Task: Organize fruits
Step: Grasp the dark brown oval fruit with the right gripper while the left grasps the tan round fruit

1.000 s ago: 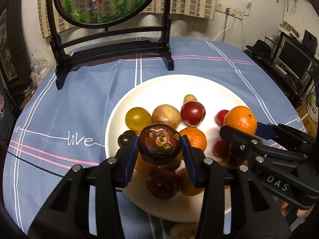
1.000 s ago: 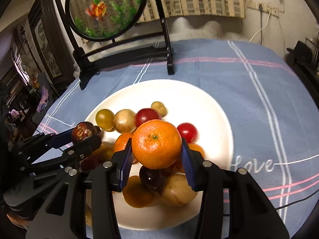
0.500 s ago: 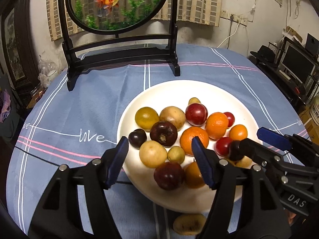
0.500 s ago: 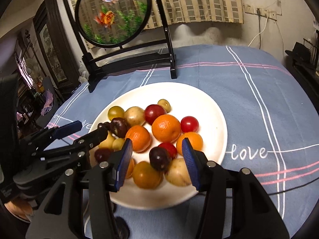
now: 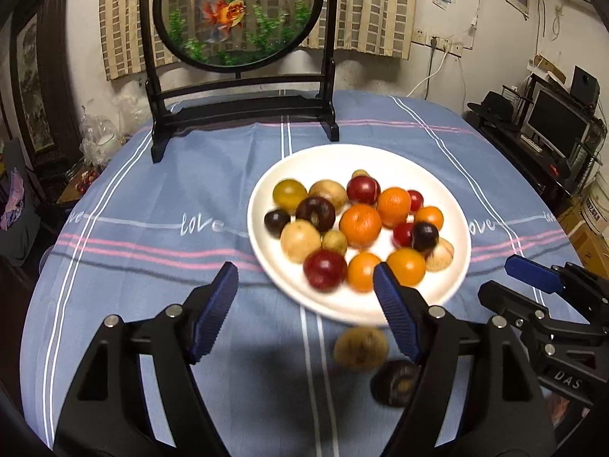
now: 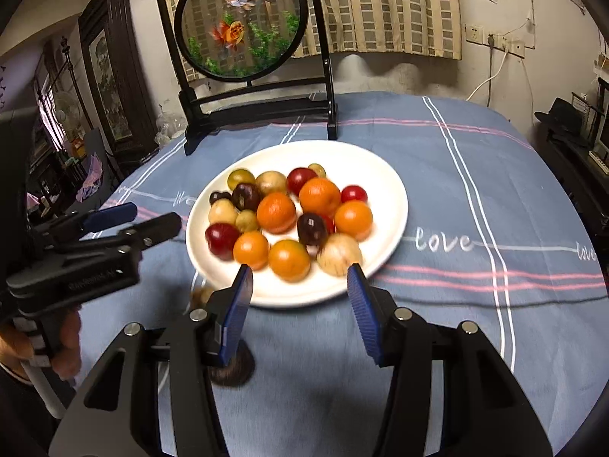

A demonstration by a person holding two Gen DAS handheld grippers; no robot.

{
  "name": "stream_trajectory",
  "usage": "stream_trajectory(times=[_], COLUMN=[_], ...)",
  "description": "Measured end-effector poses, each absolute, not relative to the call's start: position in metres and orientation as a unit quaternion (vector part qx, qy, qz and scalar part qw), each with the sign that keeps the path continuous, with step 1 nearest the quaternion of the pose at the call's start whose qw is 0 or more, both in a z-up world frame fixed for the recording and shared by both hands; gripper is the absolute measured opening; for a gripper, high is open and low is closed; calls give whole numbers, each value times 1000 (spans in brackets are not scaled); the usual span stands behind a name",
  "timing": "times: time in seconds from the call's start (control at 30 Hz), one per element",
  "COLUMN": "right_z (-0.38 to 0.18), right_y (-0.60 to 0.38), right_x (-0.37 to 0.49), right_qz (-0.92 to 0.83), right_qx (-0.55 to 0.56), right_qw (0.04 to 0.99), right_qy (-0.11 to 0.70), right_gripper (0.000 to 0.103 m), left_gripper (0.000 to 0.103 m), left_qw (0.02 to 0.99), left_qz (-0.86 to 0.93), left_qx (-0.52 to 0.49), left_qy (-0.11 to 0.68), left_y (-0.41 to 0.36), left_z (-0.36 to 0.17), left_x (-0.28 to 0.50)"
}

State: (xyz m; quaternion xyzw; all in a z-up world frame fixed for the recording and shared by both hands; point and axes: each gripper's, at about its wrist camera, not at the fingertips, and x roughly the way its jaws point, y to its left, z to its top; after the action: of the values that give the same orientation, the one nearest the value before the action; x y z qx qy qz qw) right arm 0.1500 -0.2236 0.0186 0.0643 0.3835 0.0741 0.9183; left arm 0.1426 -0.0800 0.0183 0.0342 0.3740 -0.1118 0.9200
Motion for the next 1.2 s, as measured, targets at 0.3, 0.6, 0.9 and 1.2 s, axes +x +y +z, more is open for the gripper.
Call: stream_trajectory(times=[0.3, 0.6, 0.9, 1.2], right_z=[-9, -36, -50, -29], right_y=[-177, -153, -142, -192], right_x=[129, 136, 148, 128], right_qz=[121, 116, 74, 38], right_qx=[20, 17, -6, 44], right_qw=[896, 880, 881, 897], right_qy=[427, 460, 467, 437], right_gripper=[54, 54, 48, 45], left_gripper=[79, 79, 80, 80], left_qw=[916, 912, 905, 889], left_qz=[-103, -97, -100, -128], left_qx=[27, 21, 17, 20], left_qy=[386, 397, 414, 439], left_y=[-53, -36, -36, -65], left_z=[4, -3, -12, -28], left_x=[105, 96, 101, 112])
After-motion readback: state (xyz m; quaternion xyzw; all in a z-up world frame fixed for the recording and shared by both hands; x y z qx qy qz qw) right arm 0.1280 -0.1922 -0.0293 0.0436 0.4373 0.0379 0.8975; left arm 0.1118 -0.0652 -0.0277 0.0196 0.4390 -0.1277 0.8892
